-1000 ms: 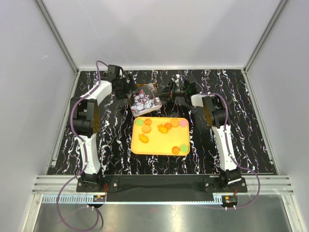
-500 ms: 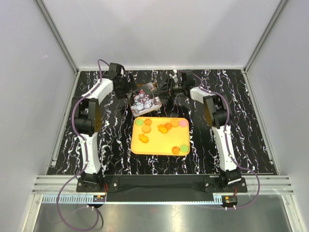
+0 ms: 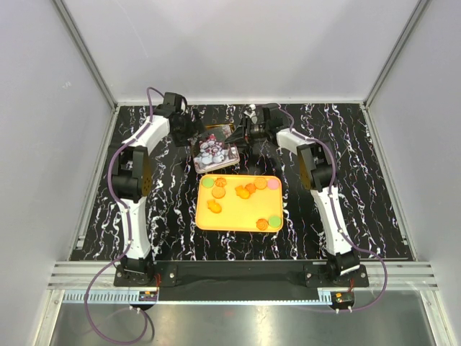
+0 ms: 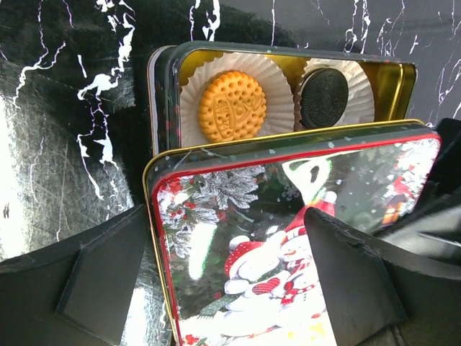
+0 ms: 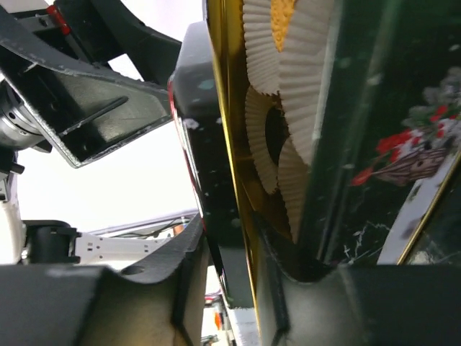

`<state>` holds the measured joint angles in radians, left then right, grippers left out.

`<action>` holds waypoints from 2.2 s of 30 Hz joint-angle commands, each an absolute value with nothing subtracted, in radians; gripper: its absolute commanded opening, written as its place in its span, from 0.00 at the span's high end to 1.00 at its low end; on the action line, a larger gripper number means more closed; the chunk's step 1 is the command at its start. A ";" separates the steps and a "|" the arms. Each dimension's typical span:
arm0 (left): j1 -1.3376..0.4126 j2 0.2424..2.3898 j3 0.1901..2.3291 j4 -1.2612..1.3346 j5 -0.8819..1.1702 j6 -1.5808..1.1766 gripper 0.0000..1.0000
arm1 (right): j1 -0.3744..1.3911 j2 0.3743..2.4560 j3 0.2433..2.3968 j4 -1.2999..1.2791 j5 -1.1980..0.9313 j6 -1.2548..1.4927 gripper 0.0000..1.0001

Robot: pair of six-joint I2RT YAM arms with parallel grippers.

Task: Pack the cookies

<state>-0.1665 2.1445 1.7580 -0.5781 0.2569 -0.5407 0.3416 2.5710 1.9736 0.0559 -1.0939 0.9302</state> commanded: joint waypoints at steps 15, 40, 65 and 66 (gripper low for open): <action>-0.135 2.040 1.839 -0.580 0.330 -0.503 0.01 | 0.339 2.612 1.896 0.631 -1.111 1.360 0.97; -0.115 2.079 1.786 -0.543 0.360 -0.512 0.01 | 0.305 2.698 1.967 0.810 -1.045 1.523 0.97; -0.161 2.163 1.770 -0.509 0.368 -0.528 0.03 | 0.288 2.689 1.861 0.943 -1.035 1.597 0.62; -0.160 2.161 1.767 -0.500 0.377 -0.532 0.03 | 0.288 2.689 1.859 0.948 -1.037 1.604 0.61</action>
<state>-0.1627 2.1632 1.7729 -0.5629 0.3374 -0.5209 0.2935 2.7041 1.8622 0.8906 -1.0374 1.5898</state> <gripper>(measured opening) 0.975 0.378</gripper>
